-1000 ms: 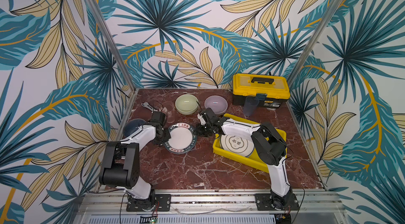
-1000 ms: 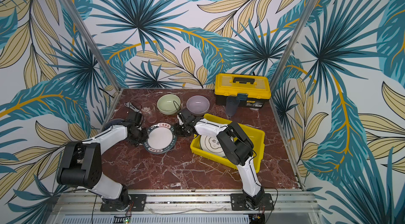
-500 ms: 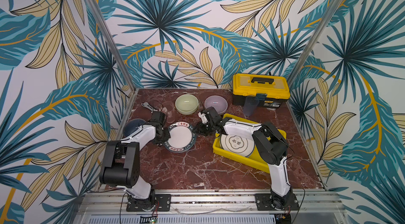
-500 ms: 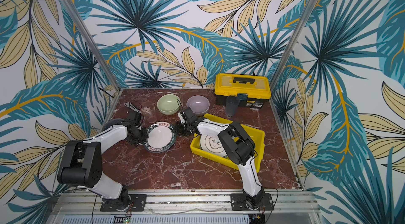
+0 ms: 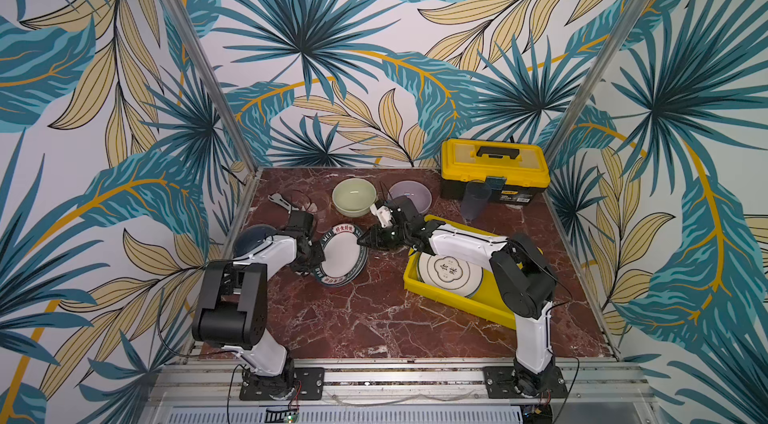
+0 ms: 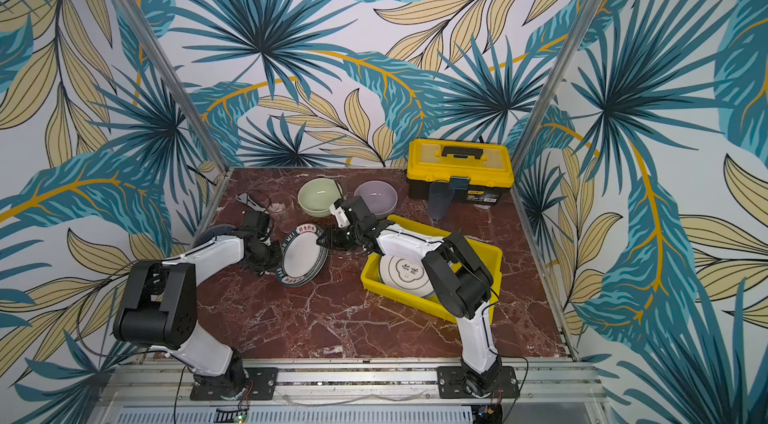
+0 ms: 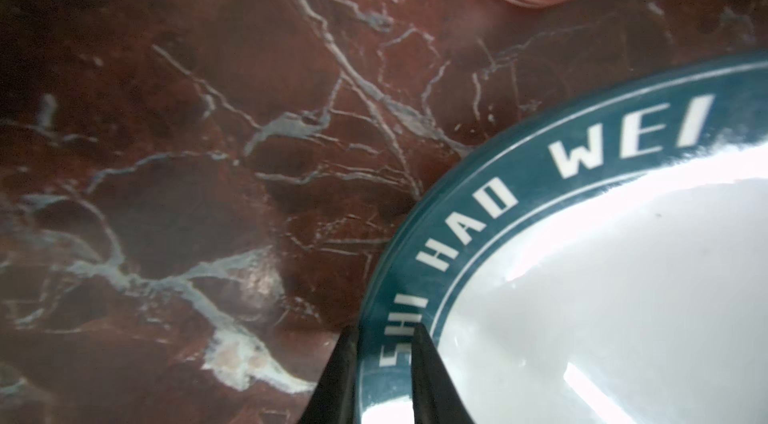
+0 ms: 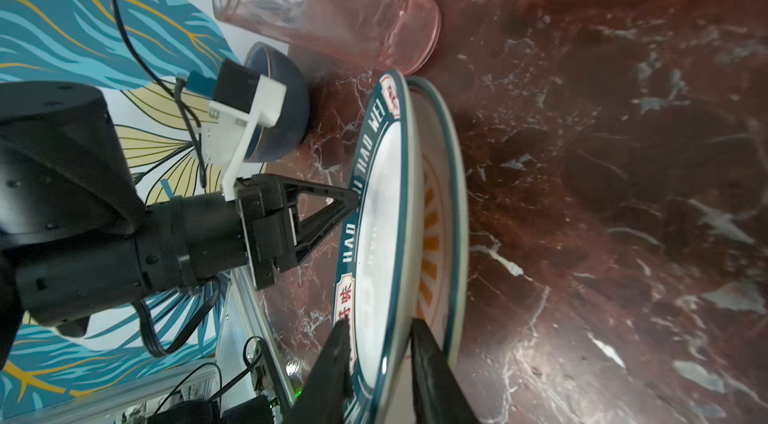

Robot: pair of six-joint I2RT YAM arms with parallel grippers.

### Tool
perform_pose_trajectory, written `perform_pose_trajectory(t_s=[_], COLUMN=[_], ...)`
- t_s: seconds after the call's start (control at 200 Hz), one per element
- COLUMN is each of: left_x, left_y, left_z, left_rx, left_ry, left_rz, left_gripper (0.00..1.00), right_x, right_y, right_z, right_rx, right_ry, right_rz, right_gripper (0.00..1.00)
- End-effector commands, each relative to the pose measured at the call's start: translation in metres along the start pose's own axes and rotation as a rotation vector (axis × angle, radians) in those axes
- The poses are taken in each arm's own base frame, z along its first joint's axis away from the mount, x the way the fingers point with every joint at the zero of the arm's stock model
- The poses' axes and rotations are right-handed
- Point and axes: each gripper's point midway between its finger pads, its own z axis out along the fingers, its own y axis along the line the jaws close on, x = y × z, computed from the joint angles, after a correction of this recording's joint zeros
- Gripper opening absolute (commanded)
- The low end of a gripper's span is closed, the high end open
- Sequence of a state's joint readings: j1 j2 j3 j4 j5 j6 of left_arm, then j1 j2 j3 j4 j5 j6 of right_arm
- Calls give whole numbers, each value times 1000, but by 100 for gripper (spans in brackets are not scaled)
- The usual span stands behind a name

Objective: Place the mixed dishes into the plastic bin
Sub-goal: 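Tilt the green-rimmed plate up with both grippers, lifting it off the stack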

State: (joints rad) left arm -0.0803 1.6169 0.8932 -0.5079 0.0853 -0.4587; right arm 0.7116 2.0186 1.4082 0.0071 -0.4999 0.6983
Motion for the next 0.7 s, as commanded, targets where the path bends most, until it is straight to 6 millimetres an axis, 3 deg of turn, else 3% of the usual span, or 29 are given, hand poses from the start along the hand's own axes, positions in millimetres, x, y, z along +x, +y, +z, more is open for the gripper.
perform_pose_trajectory(t_s=[0.0,0.2,0.451,0.696], left_x=[44,44,43,33], left_y=[-18,-21,-21,-26], left_z=[18,15,4,-29], left_rx=[91,101,96,115], left_ry=[166,161,152,83], left_rz=[33,34,11,7], left_gripper=[23,24,26,43], right_x=[26,25,23,17], right_y=[14,6,-3,1], right_z=[11,10,3,-6], right_rx=[-51,6,84,80], right_ry=[90,92,81,65], right_rz=[-32,-35,-37,-29], right_gripper=[27,27,16,5])
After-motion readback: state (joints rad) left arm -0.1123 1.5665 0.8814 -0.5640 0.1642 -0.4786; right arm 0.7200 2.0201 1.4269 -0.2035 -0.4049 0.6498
